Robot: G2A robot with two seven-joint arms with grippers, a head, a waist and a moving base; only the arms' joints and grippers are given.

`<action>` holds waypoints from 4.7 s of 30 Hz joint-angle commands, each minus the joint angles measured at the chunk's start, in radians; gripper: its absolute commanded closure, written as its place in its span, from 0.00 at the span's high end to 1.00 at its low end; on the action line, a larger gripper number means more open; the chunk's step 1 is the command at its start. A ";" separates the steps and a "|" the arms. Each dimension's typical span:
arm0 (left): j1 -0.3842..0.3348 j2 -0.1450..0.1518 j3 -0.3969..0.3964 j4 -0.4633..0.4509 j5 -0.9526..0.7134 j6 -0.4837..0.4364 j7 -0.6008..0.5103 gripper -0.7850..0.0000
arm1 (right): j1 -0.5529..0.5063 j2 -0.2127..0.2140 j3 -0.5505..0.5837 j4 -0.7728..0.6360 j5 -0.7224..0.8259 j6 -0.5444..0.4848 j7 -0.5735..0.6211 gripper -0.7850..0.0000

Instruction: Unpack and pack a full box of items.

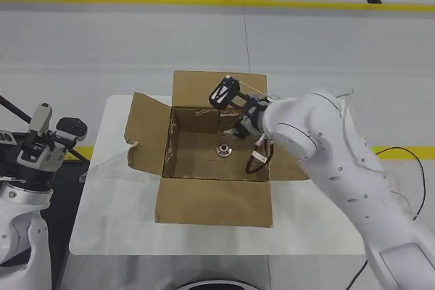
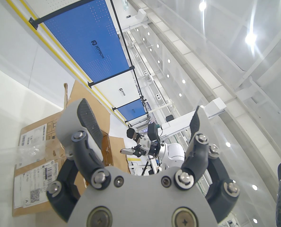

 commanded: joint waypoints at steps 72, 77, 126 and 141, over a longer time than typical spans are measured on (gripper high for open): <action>0.000 0.000 0.000 0.000 0.000 -0.001 -0.001 1.00 | 0.208 -0.491 -0.375 1.202 0.127 -0.193 -0.284 0.33; 0.000 0.000 0.000 0.000 0.000 -0.001 -0.001 1.00 | 0.215 -0.502 -0.367 1.223 0.127 -0.199 -0.297 0.01; 0.000 0.000 0.000 0.000 0.000 -0.001 -0.001 1.00 | -0.616 -0.006 0.692 -0.530 -0.148 -0.158 0.012 0.00; 0.000 0.000 0.000 0.000 0.000 -0.001 -0.001 1.00 | -0.876 0.030 0.973 -0.594 -0.255 0.012 0.080 0.00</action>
